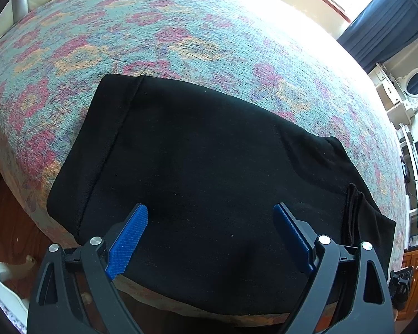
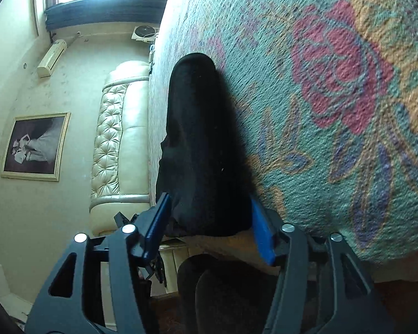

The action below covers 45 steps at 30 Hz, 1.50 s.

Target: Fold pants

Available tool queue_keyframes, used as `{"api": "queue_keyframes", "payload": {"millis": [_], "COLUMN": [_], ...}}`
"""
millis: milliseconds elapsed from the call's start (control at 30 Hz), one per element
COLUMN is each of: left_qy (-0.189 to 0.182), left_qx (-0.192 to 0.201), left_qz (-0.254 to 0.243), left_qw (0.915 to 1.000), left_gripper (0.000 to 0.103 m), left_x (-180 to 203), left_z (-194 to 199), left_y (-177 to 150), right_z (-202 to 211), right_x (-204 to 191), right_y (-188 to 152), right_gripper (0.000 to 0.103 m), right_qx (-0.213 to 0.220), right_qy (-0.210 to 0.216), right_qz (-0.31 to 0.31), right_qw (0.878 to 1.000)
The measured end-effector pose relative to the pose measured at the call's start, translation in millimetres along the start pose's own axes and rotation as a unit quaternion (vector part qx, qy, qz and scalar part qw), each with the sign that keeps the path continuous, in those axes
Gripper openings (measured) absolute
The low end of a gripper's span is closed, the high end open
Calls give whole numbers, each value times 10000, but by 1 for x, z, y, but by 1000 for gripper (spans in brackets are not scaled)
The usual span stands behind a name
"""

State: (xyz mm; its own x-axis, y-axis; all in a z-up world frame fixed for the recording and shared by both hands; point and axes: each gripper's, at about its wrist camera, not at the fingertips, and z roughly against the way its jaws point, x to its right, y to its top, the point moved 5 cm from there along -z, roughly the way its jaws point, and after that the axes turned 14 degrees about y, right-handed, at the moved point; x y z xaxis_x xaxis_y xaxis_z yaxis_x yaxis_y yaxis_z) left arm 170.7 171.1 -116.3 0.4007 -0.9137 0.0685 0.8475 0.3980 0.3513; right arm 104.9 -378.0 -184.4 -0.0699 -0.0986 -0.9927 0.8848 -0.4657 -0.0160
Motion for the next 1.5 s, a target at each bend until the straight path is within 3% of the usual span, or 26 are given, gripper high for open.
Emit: {"api": "queue_keyframes", "payload": {"millis": [33,100,200,267,400,500,667,800,967,1067,1133,1233,1333,1367,1400,1433,1467,1500], "left_qy": [5,18,-91,-289,-1001,-1610,-1763,-2037,-2478,-2525,-2759,-3355,-3287,-3315,-3365,-3381,-3360,-3206], "left_qx": [-1,13,123,182,157,98,-1,-250,-245,-230,-208,-331,-186,-164,-200,-310,-481,-646], "left_qz": [33,97,306,499,1171,1520,1215,1151,704,391,336,505,384,420,484,565,641,685], "left_qw": [10000,10000,9994,9982,9879,9751,9768,9719,9659,9665,9604,9401,9435,9424,9402,9389,9385,9425], "left_gripper": [90,90,90,90,90,90,90,90,90,90,90,90,90,85,67,56,32,19], "left_x": [-3,-9,-23,-35,-74,-103,-136,-149,-143,-135,-132,-128,-122,-121,-119,-116,-112,-110], "left_z": [0,-1,4,7,10,9,-5,-24,-27,-32,-32,-32,-29,-28,-29,-34,-41,-50], "left_y": [1,3,9,15,32,44,52,49,51,48,47,45,42,42,42,42,40,37], "right_z": [-2,-5,-4,-4,1,1,-10,-15,-2,1,1,-5,-9,-8,-12,-12,-12,-11], "right_x": [-1,0,-1,-5,-18,-26,-37,-45,-41,-39,-37,-38,-33,-31,-32,-32,-32,-31], "right_y": [-2,-5,-7,-8,-8,-8,-11,-12,-4,-1,-1,-2,-2,-4,-4,-4,-4,-3], "right_gripper": [57,33,32,35,61,63,67,68,68,69,69,69,69,69,69,69,69,69], "right_qx": [-35,-133,-128,-96,45,34,25,46,269,358,360,346,335,341,351,360,379,401], "right_qy": [-139,-678,-799,-789,-586,-783,-948,-995,-931,-931,-961,-962,-1010,-1028,-1028,-1022,-1019,-1016], "right_qz": [84,309,355,378,394,631,800,873,798,757,757,731,673,660,643,635,631,632], "right_qw": [9999,9971,9961,9961,9975,9949,9923,9912,9921,9921,9918,9921,9920,9919,9920,9921,9921,9920]}}
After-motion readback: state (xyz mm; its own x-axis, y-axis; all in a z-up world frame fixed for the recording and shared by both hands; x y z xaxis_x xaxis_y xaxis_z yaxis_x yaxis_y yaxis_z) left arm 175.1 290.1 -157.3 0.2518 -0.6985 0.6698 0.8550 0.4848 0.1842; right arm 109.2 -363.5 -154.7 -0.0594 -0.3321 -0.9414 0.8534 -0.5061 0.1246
